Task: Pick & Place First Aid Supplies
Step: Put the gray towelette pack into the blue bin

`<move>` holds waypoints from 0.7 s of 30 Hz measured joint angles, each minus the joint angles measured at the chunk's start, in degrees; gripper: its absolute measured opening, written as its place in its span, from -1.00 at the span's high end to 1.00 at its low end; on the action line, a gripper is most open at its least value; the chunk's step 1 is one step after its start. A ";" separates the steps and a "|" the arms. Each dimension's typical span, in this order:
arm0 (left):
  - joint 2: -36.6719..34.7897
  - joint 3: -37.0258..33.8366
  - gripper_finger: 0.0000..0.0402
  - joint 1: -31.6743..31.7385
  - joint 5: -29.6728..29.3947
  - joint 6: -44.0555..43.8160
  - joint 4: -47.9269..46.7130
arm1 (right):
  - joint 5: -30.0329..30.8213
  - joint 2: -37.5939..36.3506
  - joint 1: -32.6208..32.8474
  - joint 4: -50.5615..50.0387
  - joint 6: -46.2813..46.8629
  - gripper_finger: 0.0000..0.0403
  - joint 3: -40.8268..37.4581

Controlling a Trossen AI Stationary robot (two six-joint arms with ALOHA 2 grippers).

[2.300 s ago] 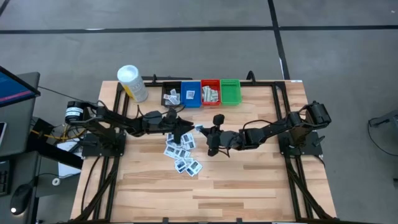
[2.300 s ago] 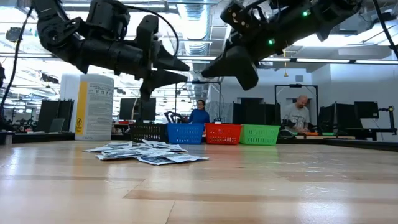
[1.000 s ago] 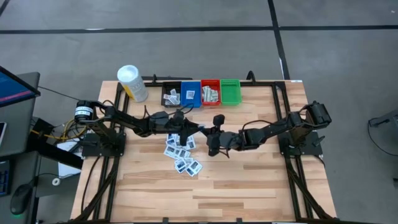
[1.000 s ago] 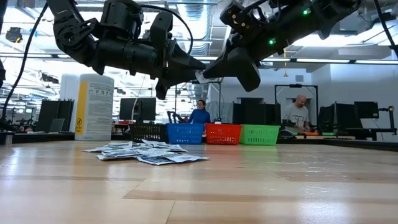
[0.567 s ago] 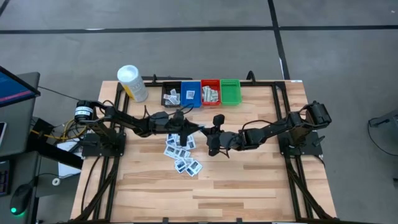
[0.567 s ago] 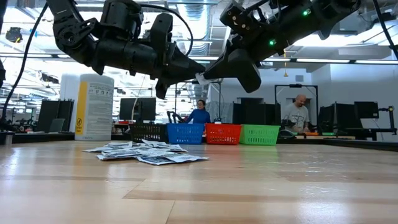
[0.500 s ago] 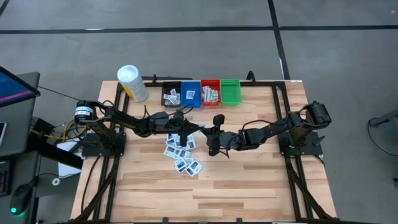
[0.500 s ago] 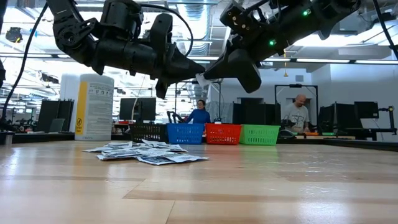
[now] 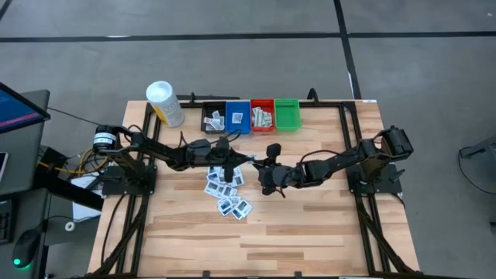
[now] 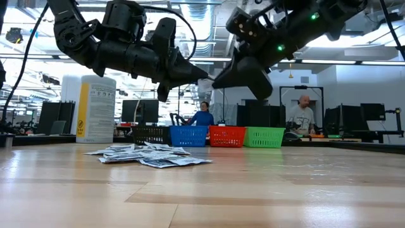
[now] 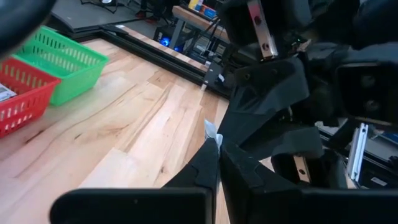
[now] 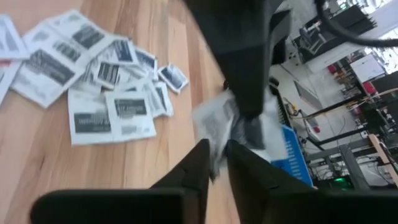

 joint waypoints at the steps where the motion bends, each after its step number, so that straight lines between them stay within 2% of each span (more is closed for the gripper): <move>1: 0.00 0.00 0.96 0.00 -0.01 0.00 0.17 | 0.07 0.00 0.00 -0.54 0.01 0.72 -0.01; 6: 0.00 0.00 0.94 0.02 0.00 0.00 0.35 | 0.07 0.01 0.00 -3.36 0.61 0.50 -0.07; 12: -0.09 0.07 0.95 -0.01 -0.89 1.65 0.79 | -0.07 0.07 0.00 -7.78 5.71 0.27 -0.07; 21: -0.09 0.07 0.92 2.62 -17.73 13.93 0.48 | -0.37 0.07 -0.04 -15.80 13.54 0.13 -0.07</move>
